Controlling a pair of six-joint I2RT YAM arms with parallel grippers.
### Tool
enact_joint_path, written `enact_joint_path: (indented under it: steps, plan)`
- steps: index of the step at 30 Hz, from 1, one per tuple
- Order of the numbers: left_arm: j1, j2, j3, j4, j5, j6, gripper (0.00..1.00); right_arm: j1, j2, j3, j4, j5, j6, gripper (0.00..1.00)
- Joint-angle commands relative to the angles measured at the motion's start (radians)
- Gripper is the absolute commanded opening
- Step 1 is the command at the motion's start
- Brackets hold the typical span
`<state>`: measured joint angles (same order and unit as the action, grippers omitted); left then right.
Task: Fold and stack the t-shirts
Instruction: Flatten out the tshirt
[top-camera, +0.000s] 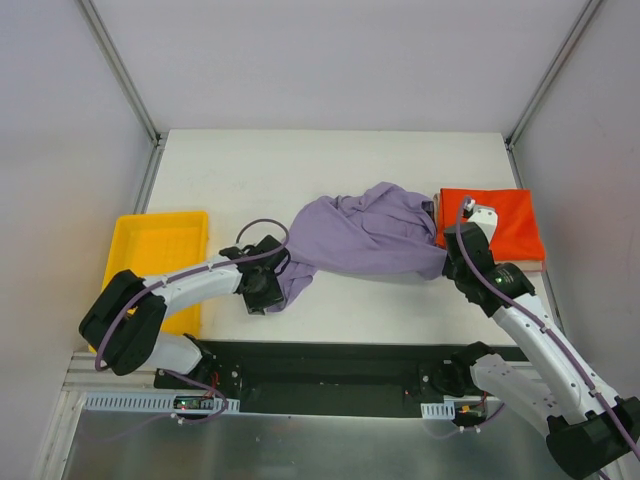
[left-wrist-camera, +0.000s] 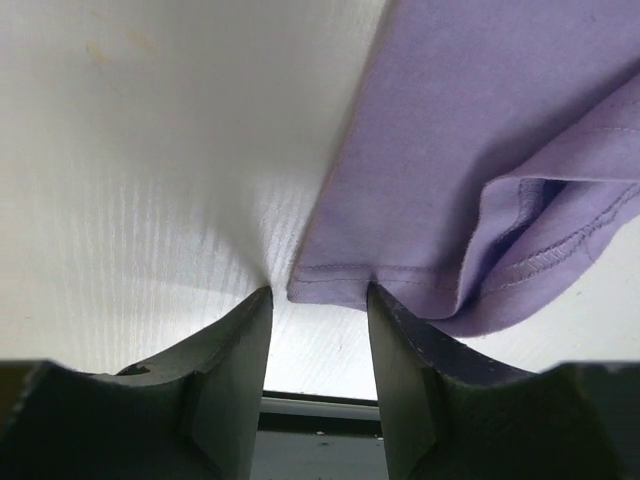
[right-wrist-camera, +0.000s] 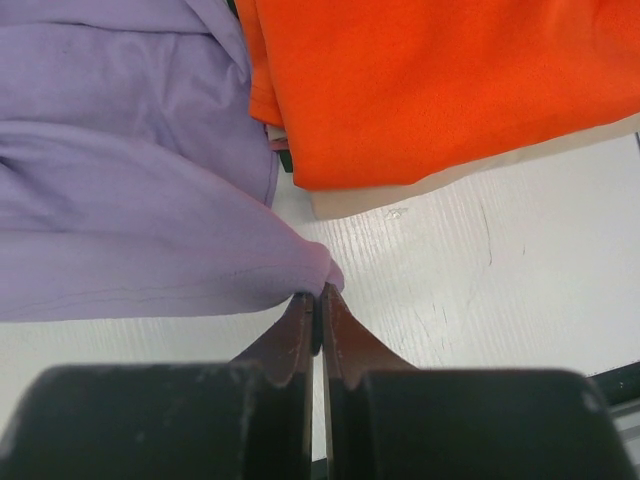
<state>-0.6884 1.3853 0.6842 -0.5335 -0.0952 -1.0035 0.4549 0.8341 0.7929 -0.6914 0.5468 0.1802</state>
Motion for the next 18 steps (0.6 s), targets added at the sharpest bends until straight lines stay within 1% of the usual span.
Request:
enact_joint_path:
  steps: [1,4,8,9,10,14,16,18]
  plan:
    - [-0.01,0.103,-0.061,0.026,-0.066,-0.02,0.38,-0.007,-0.016,0.006,0.02,-0.001,-0.016,0.0]
    - [-0.01,0.139,-0.051,0.05,-0.052,-0.012,0.29,-0.007,-0.016,0.003,0.016,-0.001,-0.021,0.0]
    - [-0.008,0.193,-0.035,0.078,-0.061,0.006,0.16,-0.009,-0.015,-0.001,0.018,-0.005,-0.024,0.0]
    - [-0.008,0.199,-0.029,0.079,-0.072,0.012,0.11,-0.01,-0.015,-0.004,0.018,-0.005,-0.028,0.0]
    - [-0.008,0.202,-0.023,0.079,-0.083,0.019,0.0,-0.01,-0.015,-0.006,0.018,-0.004,-0.028,0.01]
    - [0.012,0.16,0.005,0.072,-0.153,0.071,0.0,-0.018,-0.02,0.0,0.018,0.001,-0.036,0.0]
    - [0.038,0.104,0.037,0.035,-0.216,0.095,0.0,-0.027,-0.02,0.022,0.016,0.001,-0.047,0.0]
    - [0.087,0.04,0.083,-0.005,-0.302,0.141,0.0,-0.053,-0.013,0.061,0.013,0.011,-0.068,0.0]
